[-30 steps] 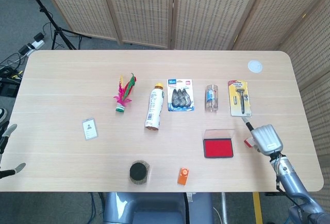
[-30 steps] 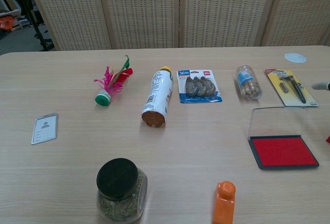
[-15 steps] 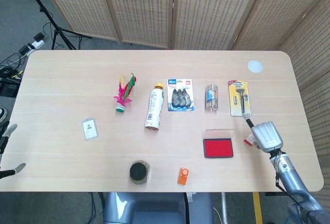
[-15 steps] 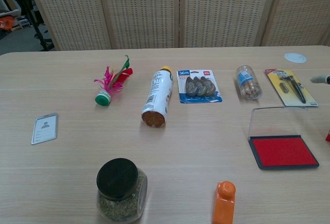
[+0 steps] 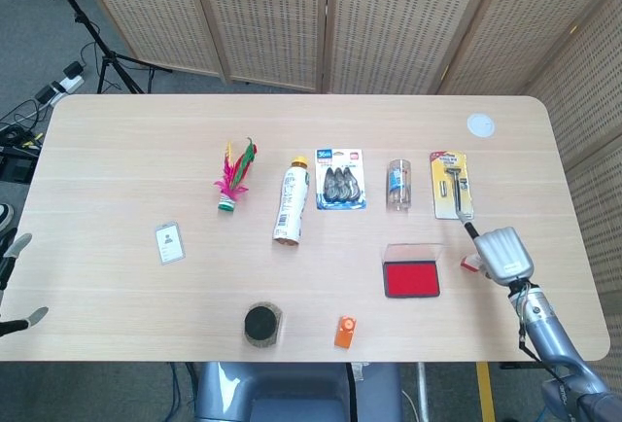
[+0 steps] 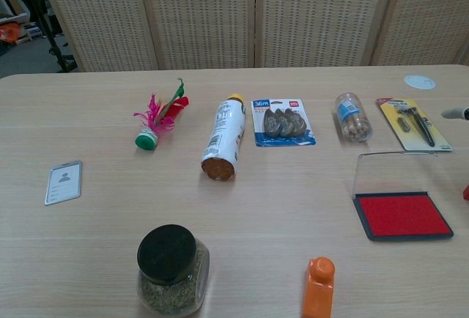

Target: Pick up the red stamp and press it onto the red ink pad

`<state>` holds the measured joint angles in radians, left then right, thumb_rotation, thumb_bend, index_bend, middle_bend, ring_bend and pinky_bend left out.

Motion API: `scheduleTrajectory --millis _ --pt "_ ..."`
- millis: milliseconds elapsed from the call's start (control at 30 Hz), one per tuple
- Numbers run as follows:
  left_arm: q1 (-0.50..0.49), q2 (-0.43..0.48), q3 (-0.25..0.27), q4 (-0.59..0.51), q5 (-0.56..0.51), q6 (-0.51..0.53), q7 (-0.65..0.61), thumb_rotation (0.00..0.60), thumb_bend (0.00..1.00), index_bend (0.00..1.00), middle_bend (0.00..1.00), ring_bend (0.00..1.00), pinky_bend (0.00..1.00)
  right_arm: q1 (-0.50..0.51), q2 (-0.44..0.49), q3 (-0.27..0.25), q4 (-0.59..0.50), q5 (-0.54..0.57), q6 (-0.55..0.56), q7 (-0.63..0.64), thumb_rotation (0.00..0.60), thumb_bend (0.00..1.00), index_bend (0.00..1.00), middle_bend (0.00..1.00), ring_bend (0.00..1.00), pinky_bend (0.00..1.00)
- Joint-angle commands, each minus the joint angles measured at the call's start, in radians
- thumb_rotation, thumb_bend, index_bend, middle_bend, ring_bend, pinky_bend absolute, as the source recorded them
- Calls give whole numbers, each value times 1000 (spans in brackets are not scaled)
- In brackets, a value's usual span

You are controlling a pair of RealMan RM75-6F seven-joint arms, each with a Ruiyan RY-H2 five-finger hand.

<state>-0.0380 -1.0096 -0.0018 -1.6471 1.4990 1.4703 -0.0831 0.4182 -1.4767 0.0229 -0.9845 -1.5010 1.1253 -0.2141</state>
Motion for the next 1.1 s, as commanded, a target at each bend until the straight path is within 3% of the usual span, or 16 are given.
scheduleTrajectory --millis 33,200,367,533,767,1100 --pt "0 0 1 0 1 -1 1 600 8 0 0 0 0 -2 3 -3 -3 0 -2 -1 600 0 0 943 1000 1000" --pt "0 0 0 -1 0 0 2 600 8 0 0 0 0 -8 31 -10 -40 2 -6 10 600 0 2 943 1000 1000" --pt "-1 0 2 -1 1 -4 3 600 8 0 0 0 0 -15 100 0 -151 28 -20 66 600 0 174 943 1000 1000" --pt "1 3 4 -1 8 2 -5 600 8 0 0 0 0 -7 184 29 -290 114 -97 105 600 0 266 943 1000 1000" --pt "3 9 7 2 15 6 -21 600 7 0 0 0 0 -3 227 56 -370 207 -144 90 600 2 362 942 1000 1000" --pt "2 13 12 5 23 4 -29 600 8 0 0 0 0 -25 247 109 -476 415 -181 103 600 229 404 942 1000 1000"
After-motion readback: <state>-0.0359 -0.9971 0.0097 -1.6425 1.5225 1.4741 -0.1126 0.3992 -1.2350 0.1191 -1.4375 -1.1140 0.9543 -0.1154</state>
